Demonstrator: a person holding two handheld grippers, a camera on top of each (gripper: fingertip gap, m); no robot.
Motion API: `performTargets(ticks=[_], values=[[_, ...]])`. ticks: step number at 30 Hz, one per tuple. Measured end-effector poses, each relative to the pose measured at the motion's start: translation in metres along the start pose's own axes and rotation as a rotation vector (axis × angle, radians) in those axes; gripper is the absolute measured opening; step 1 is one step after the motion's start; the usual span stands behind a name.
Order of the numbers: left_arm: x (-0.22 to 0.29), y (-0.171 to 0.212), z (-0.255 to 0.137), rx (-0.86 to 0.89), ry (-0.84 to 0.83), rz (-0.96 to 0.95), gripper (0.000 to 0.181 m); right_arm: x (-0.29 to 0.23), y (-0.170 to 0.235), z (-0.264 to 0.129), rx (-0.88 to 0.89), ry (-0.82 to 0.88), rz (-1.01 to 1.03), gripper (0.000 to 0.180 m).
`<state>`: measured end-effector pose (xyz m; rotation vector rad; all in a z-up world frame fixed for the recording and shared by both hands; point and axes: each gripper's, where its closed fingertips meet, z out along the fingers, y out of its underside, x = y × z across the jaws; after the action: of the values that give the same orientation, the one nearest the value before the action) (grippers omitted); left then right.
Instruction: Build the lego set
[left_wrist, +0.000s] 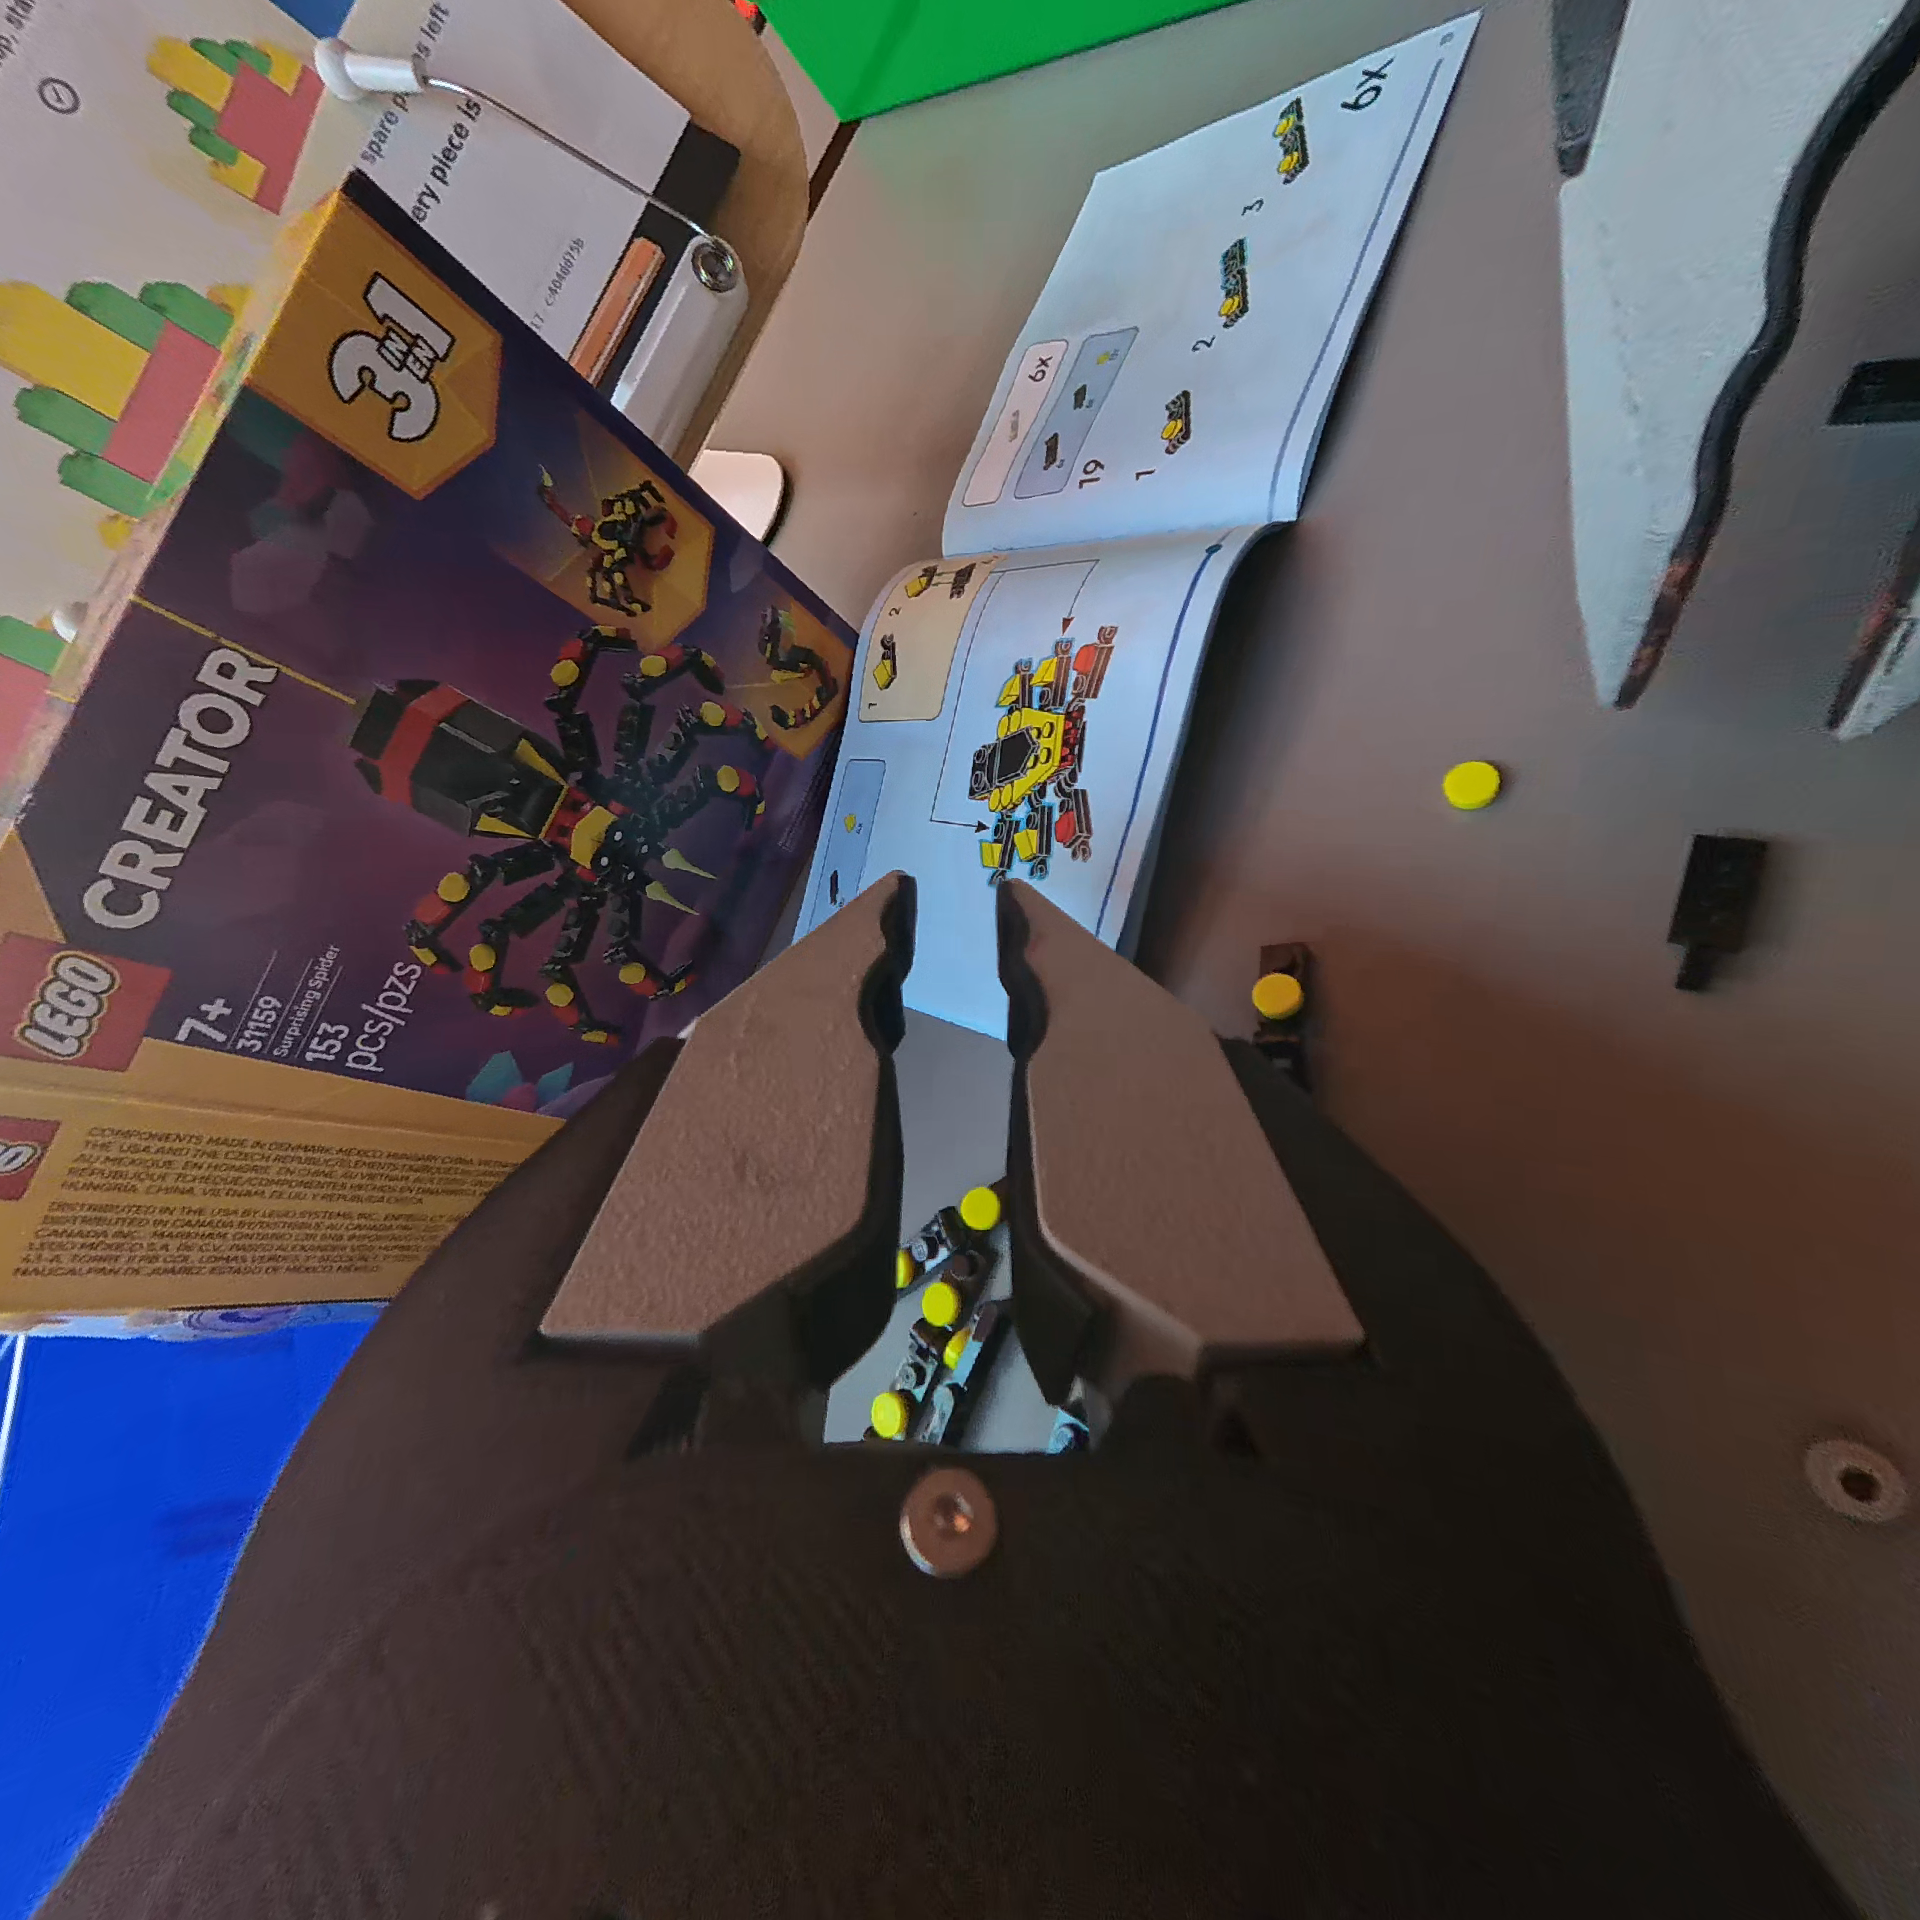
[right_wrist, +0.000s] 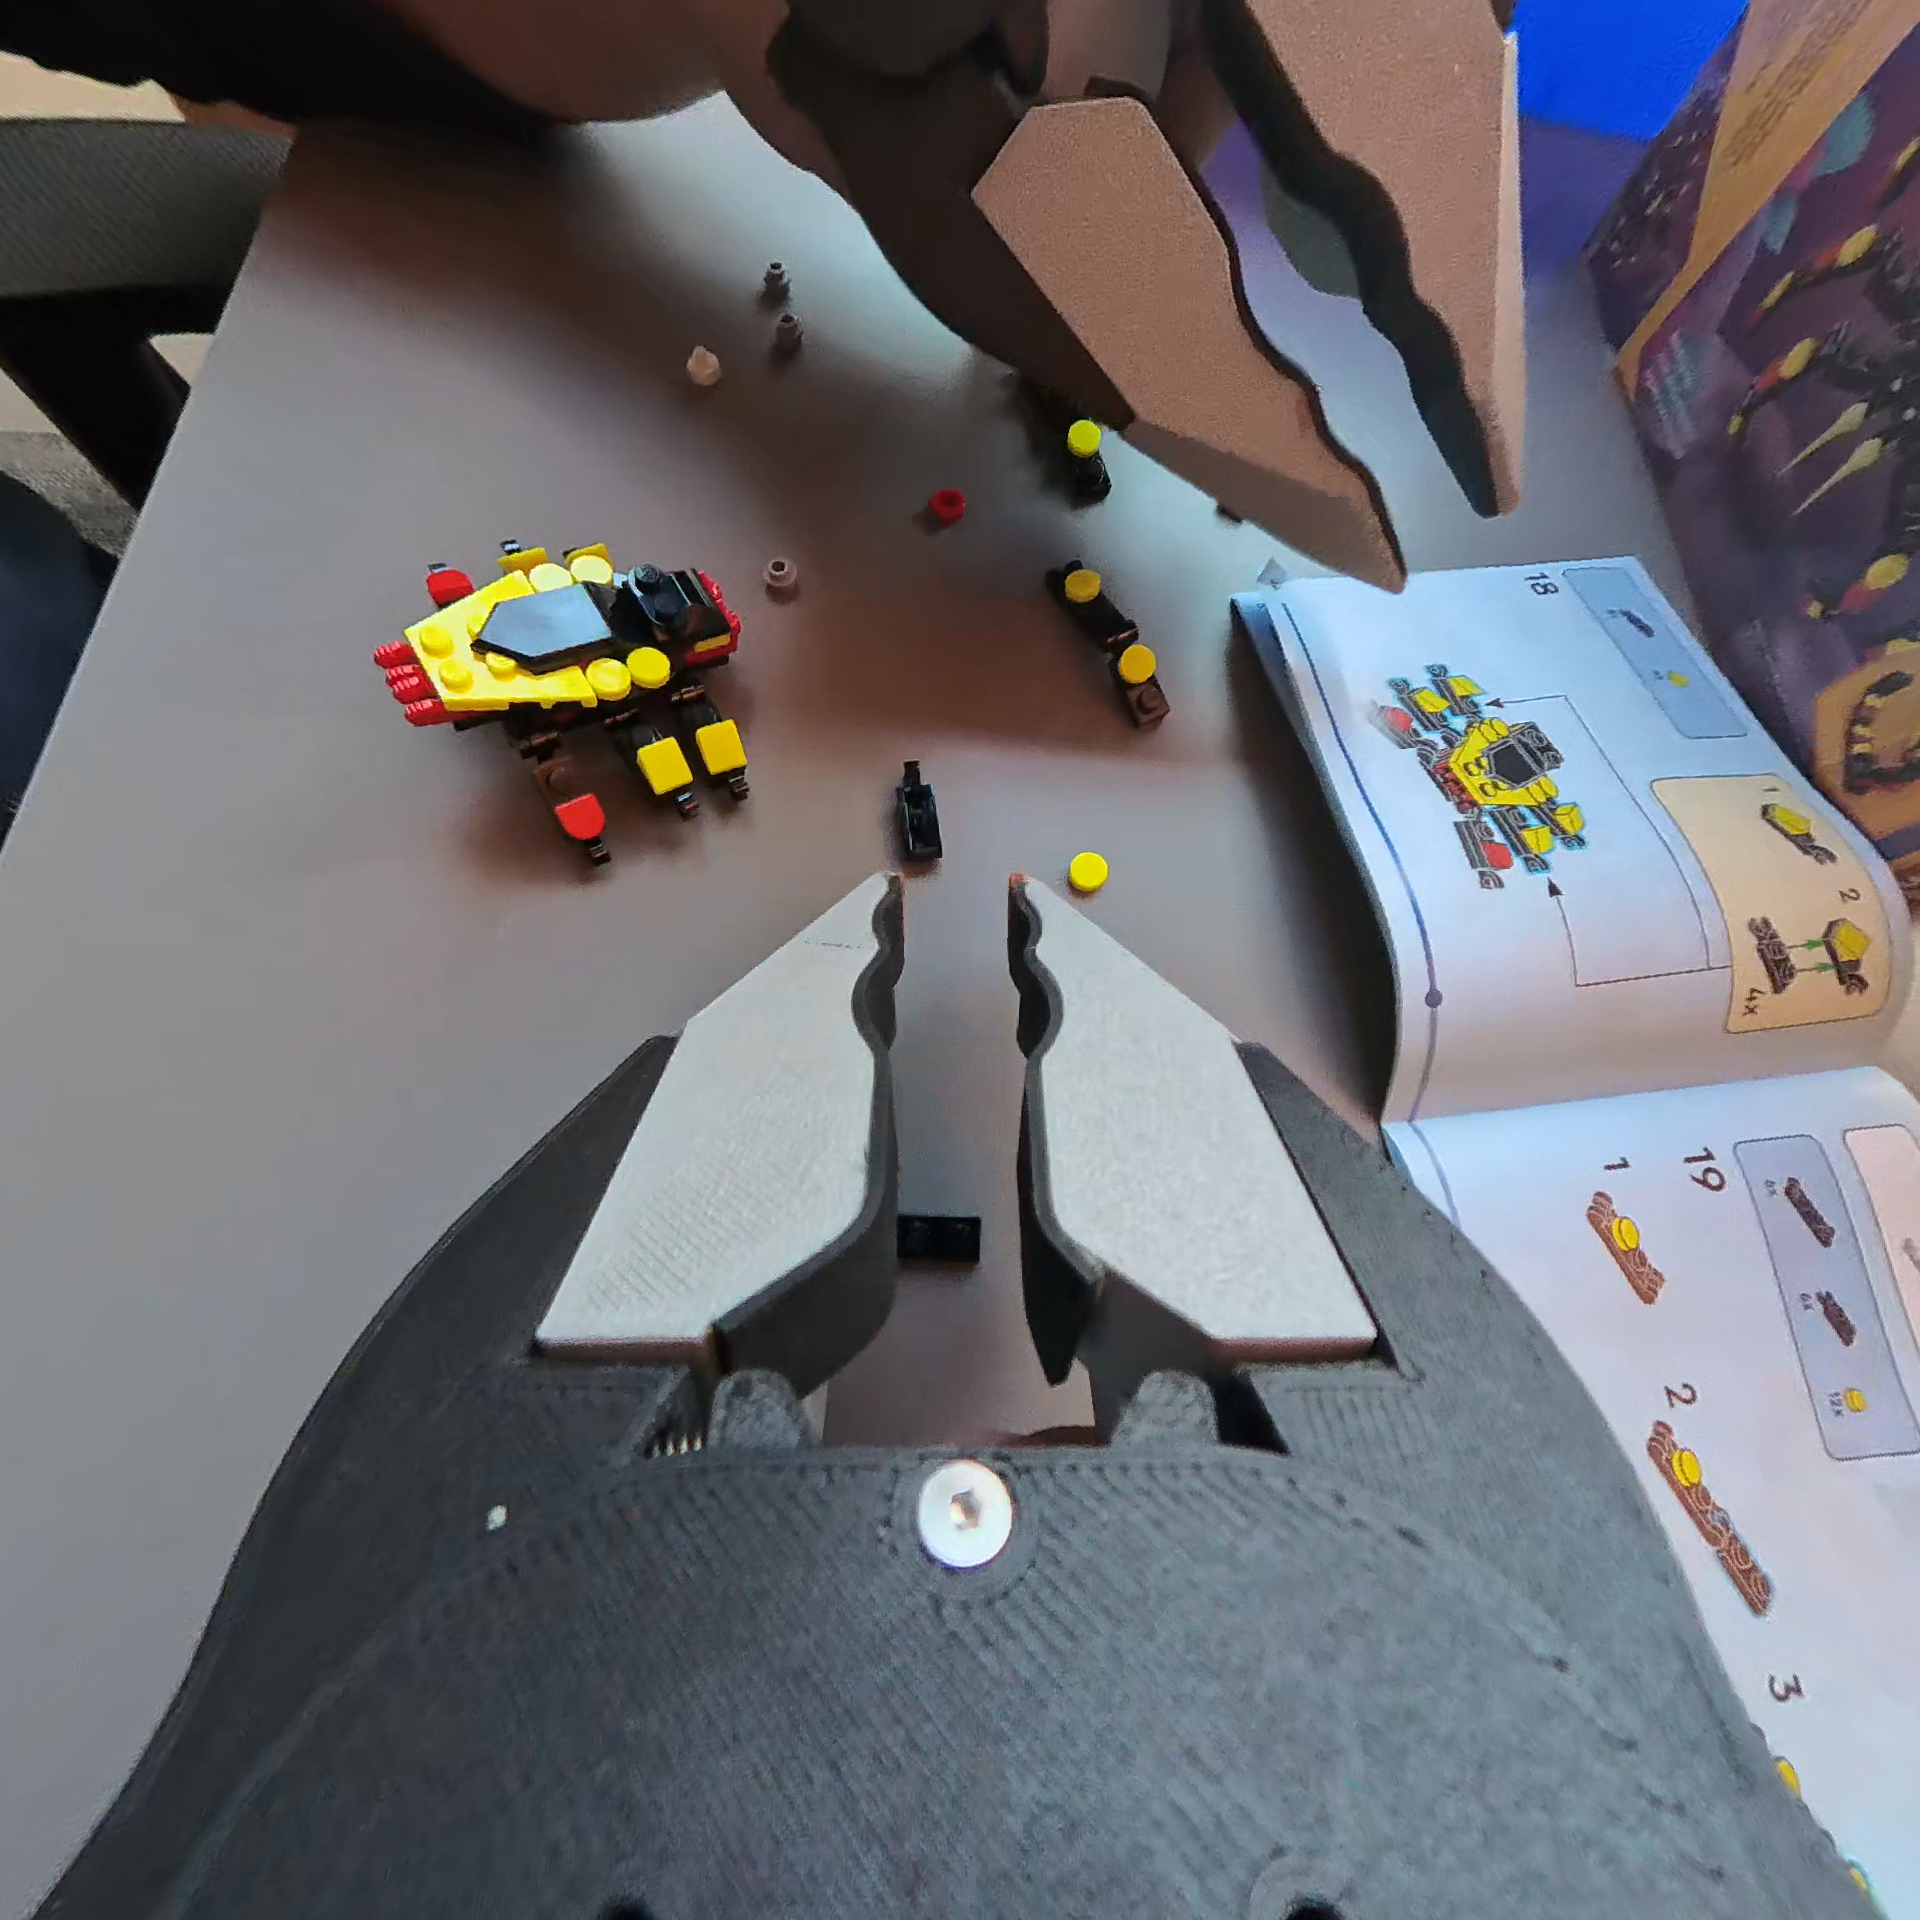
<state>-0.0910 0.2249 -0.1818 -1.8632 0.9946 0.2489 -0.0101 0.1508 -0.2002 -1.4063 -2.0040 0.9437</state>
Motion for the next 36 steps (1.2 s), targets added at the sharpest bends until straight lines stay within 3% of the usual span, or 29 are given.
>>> performTargets(ticks=[8,12,17,22,25,27,32,36], values=[[0.003,-0.001,-0.001,0.003,0.018,0.013,0.013,-0.003,0.001,0.018,-0.084,0.056,-0.083,0.015],[0.033,-0.008,-0.016,0.074,0.194,0.157,0.014,0.0,-0.002,0.017,-0.076,0.086,-0.091,0.004],[0.075,-0.03,-0.054,0.286,0.443,0.255,0.018,0.006,-0.015,0.005,0.029,-0.007,0.165,0.004],[0.087,-0.038,-0.049,0.336,0.388,0.337,0.021,-0.001,-0.015,-0.001,0.072,-0.189,0.408,0.004],[0.091,-0.042,-0.05,0.38,0.367,0.393,0.003,-0.004,-0.019,-0.003,0.114,-0.26,0.484,0.004],[0.089,-0.044,-0.05,0.372,0.338,0.414,0.002,-0.001,-0.021,-0.005,0.131,-0.266,0.511,0.004],[0.086,-0.045,-0.048,0.329,0.378,0.308,0.001,0.002,-0.023,-0.009,0.171,-0.281,0.546,0.004],[0.082,-0.034,-0.037,0.169,0.565,-0.079,0.0,0.001,-0.031,-0.016,0.195,-0.258,0.446,0.016]])
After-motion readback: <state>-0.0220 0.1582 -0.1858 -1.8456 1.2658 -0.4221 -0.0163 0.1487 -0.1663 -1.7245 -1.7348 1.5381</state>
